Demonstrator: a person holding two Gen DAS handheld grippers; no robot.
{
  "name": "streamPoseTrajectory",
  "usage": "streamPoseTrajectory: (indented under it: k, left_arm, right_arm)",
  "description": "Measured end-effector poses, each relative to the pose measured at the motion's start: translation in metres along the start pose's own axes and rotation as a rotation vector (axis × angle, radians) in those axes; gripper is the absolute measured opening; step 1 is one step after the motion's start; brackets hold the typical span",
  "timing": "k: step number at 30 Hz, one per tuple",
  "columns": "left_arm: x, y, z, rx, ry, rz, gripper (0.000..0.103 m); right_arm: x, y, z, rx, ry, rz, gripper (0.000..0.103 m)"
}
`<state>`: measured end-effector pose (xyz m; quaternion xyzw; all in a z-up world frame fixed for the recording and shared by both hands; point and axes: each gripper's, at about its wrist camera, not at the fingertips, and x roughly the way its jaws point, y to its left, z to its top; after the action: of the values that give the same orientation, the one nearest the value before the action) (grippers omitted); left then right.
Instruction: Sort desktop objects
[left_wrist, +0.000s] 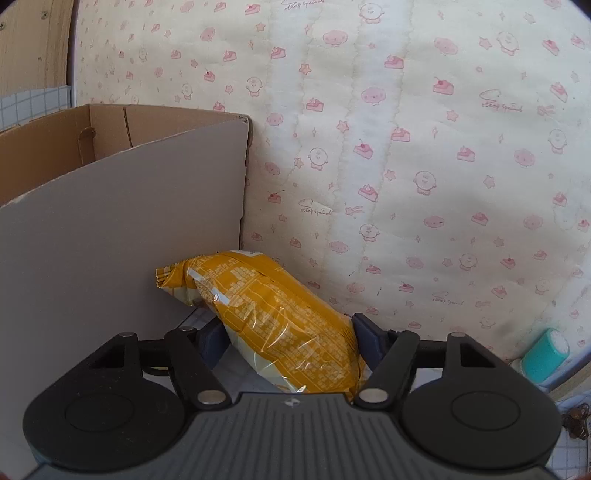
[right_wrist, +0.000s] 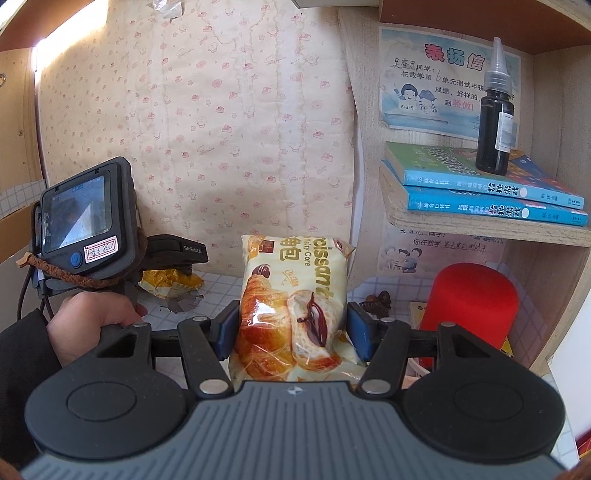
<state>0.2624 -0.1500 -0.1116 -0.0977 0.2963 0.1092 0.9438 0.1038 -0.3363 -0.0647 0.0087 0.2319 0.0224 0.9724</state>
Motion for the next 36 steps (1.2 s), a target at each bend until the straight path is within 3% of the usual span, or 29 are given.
streamPoseTrajectory:
  k: [12, 21, 23, 25, 28, 31, 36]
  left_arm:
    - [-0.031, 0.011, -0.008, 0.063, -0.073, -0.048, 0.064]
    - [-0.043, 0.038, -0.024, 0.033, -0.077, -0.11, 0.065]
    - [-0.038, 0.043, -0.023, 0.019, -0.046, -0.13, 0.066]
    - [-0.035, 0.045, -0.024, 0.023, -0.031, -0.168, 0.067]
    - [-0.034, 0.044, -0.025, 0.024, -0.051, -0.169, 0.07]
    - [-0.033, 0.046, -0.022, -0.031, -0.058, -0.166, 0.079]
    - [-0.034, 0.038, -0.025, 0.001, -0.069, -0.158, 0.093]
  right_arm:
    - [-0.004, 0.012, 0.001, -0.013, -0.003, 0.016, 0.058]
    - [-0.005, 0.017, -0.002, -0.021, 0.01, 0.008, 0.058]
    - [-0.004, 0.016, -0.002, -0.021, 0.015, 0.01, 0.058]
    - [-0.005, 0.017, -0.002, -0.021, 0.012, 0.013, 0.058]
    - [-0.002, 0.018, -0.005, -0.027, 0.022, 0.016, 0.058]
    - [0.002, 0.016, -0.006, -0.019, 0.028, 0.027, 0.058]
    - [0.002, 0.016, -0.006, -0.025, 0.026, 0.035, 0.058]
